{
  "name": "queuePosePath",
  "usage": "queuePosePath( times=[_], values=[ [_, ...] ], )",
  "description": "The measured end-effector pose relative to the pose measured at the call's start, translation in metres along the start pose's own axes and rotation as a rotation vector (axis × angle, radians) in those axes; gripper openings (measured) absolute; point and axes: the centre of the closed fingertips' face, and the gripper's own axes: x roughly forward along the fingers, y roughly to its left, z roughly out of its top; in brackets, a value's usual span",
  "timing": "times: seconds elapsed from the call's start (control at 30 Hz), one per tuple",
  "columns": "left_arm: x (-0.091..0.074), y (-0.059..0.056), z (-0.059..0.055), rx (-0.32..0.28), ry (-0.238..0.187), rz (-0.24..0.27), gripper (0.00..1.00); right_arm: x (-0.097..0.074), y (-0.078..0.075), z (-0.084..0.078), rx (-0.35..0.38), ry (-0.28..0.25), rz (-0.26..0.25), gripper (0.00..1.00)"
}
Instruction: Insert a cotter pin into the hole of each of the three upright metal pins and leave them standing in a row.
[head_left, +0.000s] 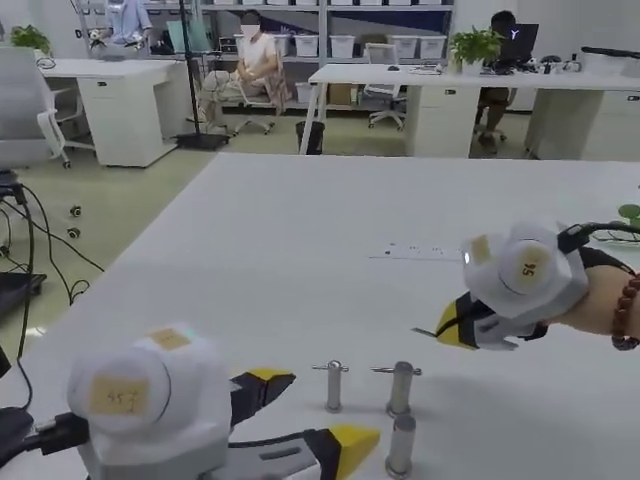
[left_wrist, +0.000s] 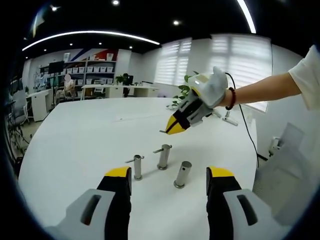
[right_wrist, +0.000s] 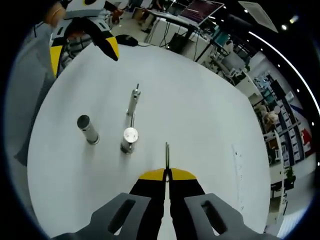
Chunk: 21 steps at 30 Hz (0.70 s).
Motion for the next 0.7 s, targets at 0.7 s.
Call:
queuePosePath(
  times=[0.7],
  values=[
    [0.014,-0.012,0.016,-0.097,-0.035,-0.063,0.34,-0.033,0.043,0.06,-0.149,-0.115,-0.024,0.02]
  ],
)
